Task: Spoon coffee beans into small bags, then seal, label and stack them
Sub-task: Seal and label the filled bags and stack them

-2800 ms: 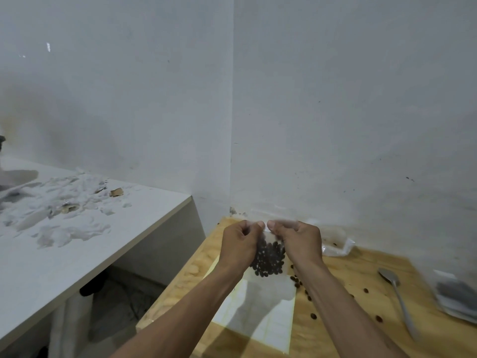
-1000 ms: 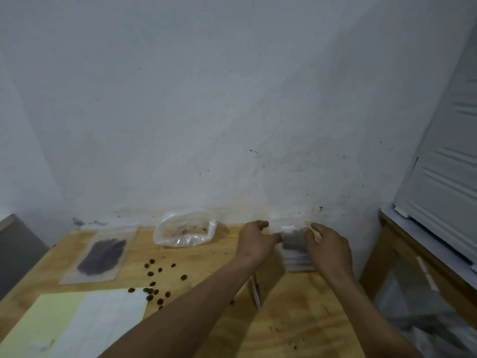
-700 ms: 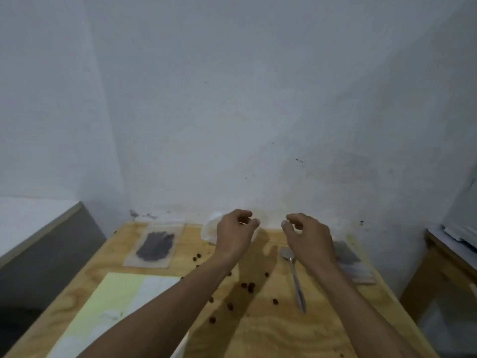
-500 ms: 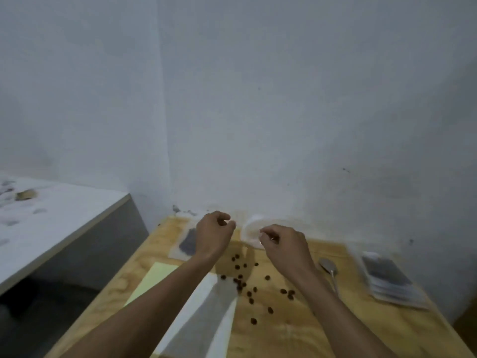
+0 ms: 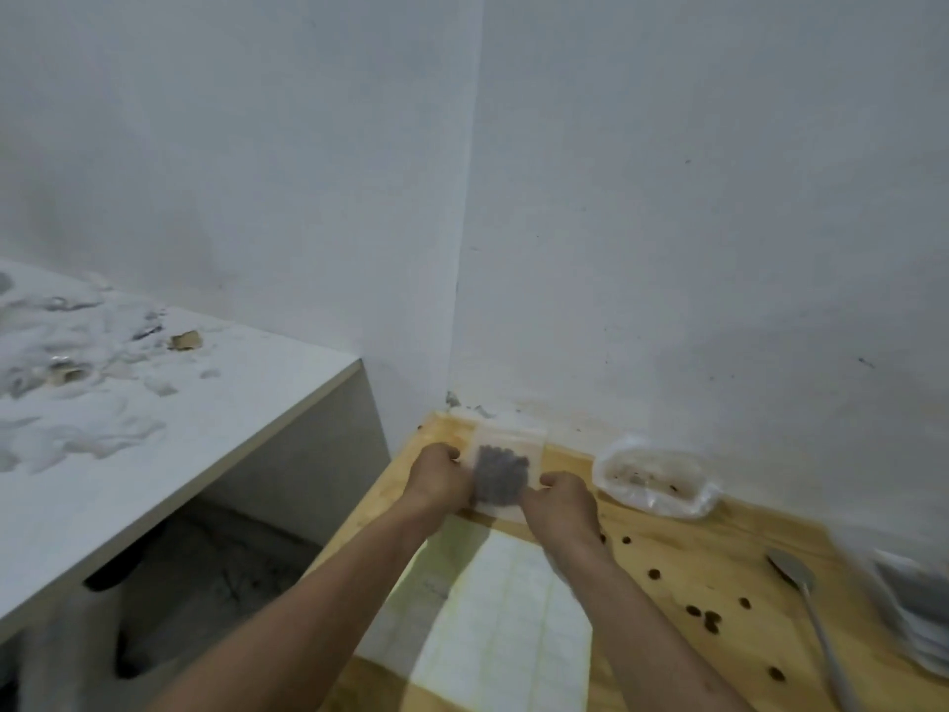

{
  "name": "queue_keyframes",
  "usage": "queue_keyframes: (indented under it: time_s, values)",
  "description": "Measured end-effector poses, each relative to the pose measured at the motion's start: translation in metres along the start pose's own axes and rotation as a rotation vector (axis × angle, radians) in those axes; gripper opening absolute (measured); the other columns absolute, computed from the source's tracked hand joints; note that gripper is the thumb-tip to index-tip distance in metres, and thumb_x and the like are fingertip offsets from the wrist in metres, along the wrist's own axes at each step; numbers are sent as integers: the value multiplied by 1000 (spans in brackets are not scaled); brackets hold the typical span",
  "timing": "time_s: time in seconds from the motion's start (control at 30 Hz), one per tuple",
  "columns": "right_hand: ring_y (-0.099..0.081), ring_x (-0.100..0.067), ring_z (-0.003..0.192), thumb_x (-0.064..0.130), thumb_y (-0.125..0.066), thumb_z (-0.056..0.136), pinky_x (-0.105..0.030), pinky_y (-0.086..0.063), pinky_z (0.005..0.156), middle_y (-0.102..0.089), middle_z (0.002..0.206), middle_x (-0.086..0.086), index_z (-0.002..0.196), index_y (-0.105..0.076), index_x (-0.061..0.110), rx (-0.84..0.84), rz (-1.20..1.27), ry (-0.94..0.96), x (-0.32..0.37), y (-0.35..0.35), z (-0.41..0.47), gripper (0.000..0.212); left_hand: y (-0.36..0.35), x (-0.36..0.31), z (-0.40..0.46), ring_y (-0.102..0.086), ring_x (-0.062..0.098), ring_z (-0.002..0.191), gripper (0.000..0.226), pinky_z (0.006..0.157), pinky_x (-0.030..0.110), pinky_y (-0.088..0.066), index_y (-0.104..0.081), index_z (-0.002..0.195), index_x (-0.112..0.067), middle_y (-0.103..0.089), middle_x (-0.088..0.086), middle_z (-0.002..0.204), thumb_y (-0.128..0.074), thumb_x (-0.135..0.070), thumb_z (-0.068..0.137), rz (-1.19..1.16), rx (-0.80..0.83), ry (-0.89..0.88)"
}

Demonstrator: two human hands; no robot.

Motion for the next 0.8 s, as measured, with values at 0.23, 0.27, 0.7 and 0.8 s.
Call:
queue_keyframes:
  time_s: [0.23, 0.27, 0.7, 0.8]
  values:
    - [-63, -26, 111, 4, -62, 92, -39, -55, 91, -65, 125, -6, 129, -63, 16, -11, 361, -18, -7, 0, 3, 40, 19, 3, -7, -59, 28, 73, 34, 65, 37, -46, -67, 112, -5, -67, 16, 85, -73, 2, 79, -279, 105, 34]
    - [-64, -25, 108, 4, -63, 91, -41, -56, 91, -66, 120, -4, 123, -65, 18, -3, 362, 17, -2, 0, 0, 35, 24, 2, -8, -61, 27, 70, 20, 65, 38, -49, -69, 101, -5, -65, 16, 81, -76, -6, 83, -322, 86, 31]
    - [-64, -20, 68, 34, -68, 88, -32, -52, 64, -76, 85, -3, 72, -74, 12, 180, -393, 413, 31, -36, -79, 28, 92, 8, -43, -64, 25, 89, 7, 89, 47, -54, -63, 90, -13, -70, 10, 94, -69, -16, 94, -493, -111, -124]
    - [-36, -21, 52, 27, -65, 83, -28, -28, 49, -42, 54, -1, 50, -40, 17, 160, -501, 400, 32, -41, -92, 43, 96, 9, -52, -65, 25, 86, 12, 88, 48, -55, -63, 83, -15, -70, 8, 90, -70, -18, 93, -500, -148, -123]
Point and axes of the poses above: each hand's wrist, its own z-axis towards the middle knuckle, its own y-axis out of the back of the hand, x = y × z, the point moved 9 cm from there along z, towards the middle knuckle
